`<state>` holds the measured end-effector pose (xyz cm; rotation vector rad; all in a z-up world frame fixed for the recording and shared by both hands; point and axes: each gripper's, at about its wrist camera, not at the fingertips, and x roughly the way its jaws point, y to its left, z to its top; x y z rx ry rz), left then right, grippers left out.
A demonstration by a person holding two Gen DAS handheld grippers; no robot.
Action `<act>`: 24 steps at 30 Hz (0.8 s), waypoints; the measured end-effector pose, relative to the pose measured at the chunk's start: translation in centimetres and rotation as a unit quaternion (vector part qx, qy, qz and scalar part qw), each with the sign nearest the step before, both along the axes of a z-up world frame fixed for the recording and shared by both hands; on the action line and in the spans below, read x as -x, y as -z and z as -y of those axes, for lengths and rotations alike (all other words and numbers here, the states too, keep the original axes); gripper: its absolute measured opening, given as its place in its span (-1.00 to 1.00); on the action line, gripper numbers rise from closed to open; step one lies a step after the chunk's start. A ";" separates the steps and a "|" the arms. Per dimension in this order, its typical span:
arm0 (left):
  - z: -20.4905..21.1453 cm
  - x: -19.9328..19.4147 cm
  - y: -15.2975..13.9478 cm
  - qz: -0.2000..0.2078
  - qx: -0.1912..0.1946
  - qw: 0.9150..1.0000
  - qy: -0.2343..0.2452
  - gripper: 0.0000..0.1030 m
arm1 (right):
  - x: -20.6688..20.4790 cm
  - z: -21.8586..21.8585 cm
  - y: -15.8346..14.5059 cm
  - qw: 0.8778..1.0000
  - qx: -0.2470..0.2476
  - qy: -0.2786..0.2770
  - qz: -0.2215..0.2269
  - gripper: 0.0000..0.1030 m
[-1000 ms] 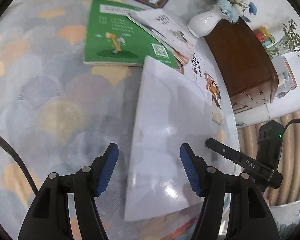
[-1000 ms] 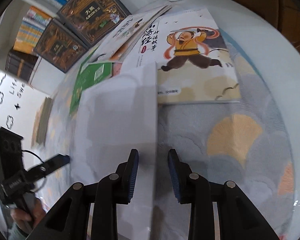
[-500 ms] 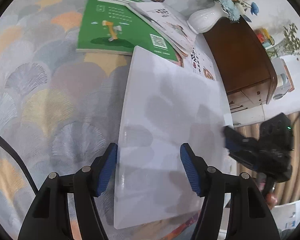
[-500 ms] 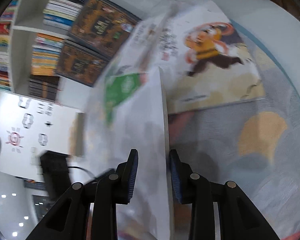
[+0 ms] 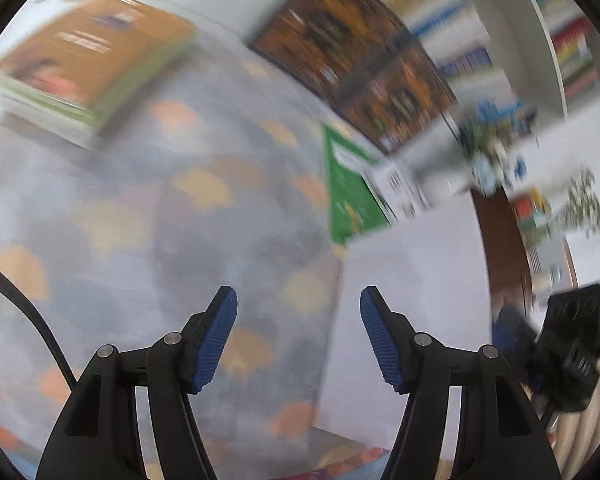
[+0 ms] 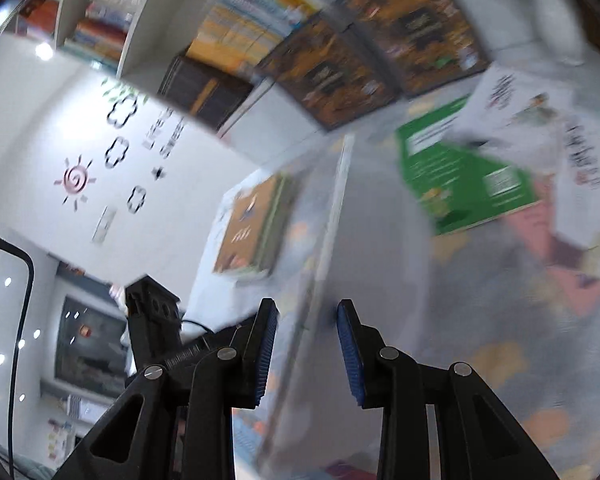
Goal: Organize books
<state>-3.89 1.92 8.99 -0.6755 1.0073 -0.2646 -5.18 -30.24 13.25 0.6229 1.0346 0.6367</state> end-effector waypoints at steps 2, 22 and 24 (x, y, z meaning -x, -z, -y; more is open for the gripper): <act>-2.8 0.5 0.0 0.003 -0.001 0.999 -0.033 0.19 | -0.5 -2.2 0.9 1.000 0.000 -0.017 -0.018 -0.39; -3.4 -1.8 7.6 -0.102 -0.022 0.990 0.090 0.18 | -1.5 -6.2 12.9 0.976 0.153 0.049 -0.150 -0.35; -3.0 -2.0 7.6 -0.107 -0.010 0.989 0.106 0.18 | -1.4 -6.7 13.4 0.974 0.163 0.045 -0.148 -0.34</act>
